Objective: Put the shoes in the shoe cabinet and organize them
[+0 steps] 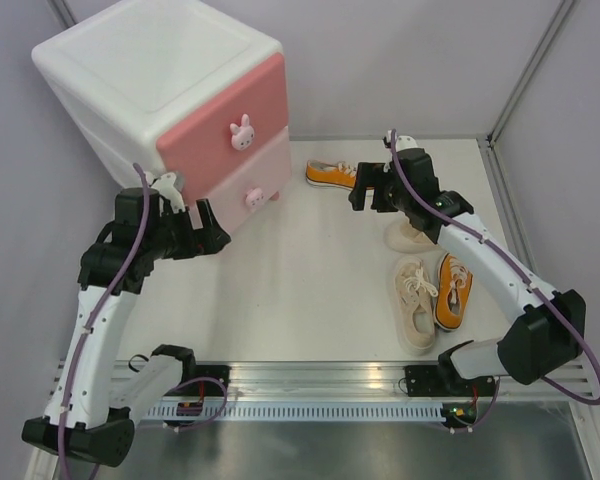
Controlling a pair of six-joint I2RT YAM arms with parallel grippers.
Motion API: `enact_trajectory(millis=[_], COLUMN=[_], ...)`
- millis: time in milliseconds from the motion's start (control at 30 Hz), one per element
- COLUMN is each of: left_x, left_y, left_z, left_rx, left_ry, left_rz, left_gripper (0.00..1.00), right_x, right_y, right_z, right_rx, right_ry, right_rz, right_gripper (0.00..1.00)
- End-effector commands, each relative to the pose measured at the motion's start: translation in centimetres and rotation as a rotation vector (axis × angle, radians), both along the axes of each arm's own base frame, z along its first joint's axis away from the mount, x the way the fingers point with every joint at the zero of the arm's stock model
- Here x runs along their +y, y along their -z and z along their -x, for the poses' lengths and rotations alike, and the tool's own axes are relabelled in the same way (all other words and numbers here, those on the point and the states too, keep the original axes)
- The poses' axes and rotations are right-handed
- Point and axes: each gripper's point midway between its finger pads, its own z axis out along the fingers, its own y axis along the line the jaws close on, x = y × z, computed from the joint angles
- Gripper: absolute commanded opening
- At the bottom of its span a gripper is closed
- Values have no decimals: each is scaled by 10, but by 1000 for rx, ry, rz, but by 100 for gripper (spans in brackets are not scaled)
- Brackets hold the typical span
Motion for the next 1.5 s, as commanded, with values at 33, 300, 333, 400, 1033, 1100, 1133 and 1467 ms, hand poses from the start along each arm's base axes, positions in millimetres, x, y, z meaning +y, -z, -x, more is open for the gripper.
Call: enact_trajectory(millis=[33,300,333,400,1033,1100,1133,1467], left_x=[19,-1,-7,-13,-105,-111,-113,-116], left_y=[-8,-20,-21,-25,-23,-12,-13,18], left_z=[15,30,30,27,-96,-110,-117,-146], left_rx=[-55,-97,-94,-100,-217,-203,-229,-218], left_ry=[-98,96,152,200,313,310,311,295], left_rz=[-32,-29,-46,-70,-499,-527,-544,-651], left_gripper=[100,100,100,100,100,100,100,100], right_x=[-7,-7,-9,-10,-35,-37,-36,-41], right_y=[-12,-14,-14,-15,-27,-30,-29,-32], right_z=[1,1,1,1,18,19,20,31], right_rx=[-39,-50,-53,-59,-108,-114,-111,-114], right_ry=[16,1,5,10,95,99,99,98], right_rz=[7,21,25,31,50,48,45,43], right_gripper=[98,98,98,98,98,98,98,98])
